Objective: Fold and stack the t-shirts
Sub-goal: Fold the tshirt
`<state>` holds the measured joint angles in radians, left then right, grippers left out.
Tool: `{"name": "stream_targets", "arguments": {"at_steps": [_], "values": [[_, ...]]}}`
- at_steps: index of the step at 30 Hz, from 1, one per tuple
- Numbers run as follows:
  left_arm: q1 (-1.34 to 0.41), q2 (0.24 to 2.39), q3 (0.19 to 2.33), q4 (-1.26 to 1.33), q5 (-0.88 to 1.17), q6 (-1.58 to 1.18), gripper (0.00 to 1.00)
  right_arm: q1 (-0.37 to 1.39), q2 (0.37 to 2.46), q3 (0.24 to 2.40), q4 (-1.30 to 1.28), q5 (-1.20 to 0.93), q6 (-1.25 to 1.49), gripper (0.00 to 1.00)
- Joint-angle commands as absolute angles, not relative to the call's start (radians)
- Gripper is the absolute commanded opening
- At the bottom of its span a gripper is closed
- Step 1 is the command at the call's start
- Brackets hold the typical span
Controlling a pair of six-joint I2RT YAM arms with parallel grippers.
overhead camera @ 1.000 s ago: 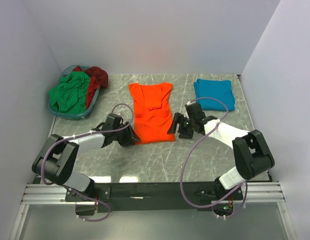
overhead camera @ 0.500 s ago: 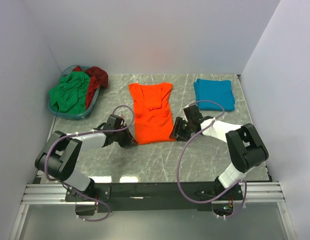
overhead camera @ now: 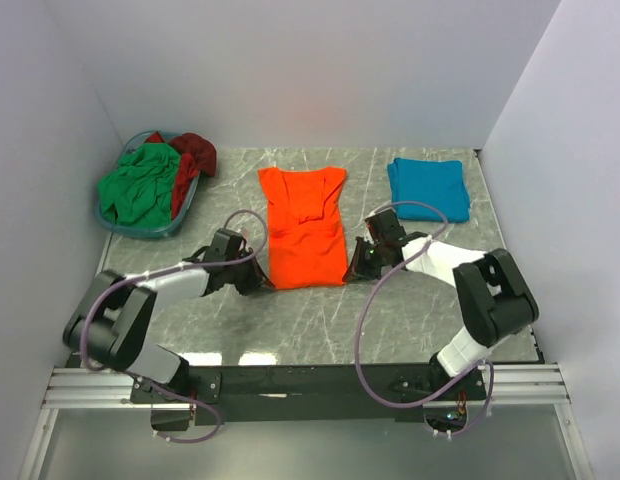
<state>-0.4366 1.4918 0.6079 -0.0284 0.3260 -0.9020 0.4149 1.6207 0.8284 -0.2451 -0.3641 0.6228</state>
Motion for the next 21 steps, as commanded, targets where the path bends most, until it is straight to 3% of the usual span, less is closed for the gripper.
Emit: {"name": "stream_targets", "arguments": {"at_steps": [1, 12, 21], "values": [[-0.446, 1.346, 0.591, -0.070, 0.344, -0.870, 0.01, 0.423, 1.497, 0.836, -0.297, -0.449, 0.572, 0.00], [-0.449, 0.970, 0.658, -0.415, 0.317, -0.824, 0.00, 0.443, 1.126, 0.827, -0.596, -0.572, 0.528, 0.00], [-0.449, 0.940, 0.808, -0.449, 0.224, -0.802, 0.00, 0.442, 1.058, 0.894, -0.658, -0.575, 0.515, 0.00]]}}
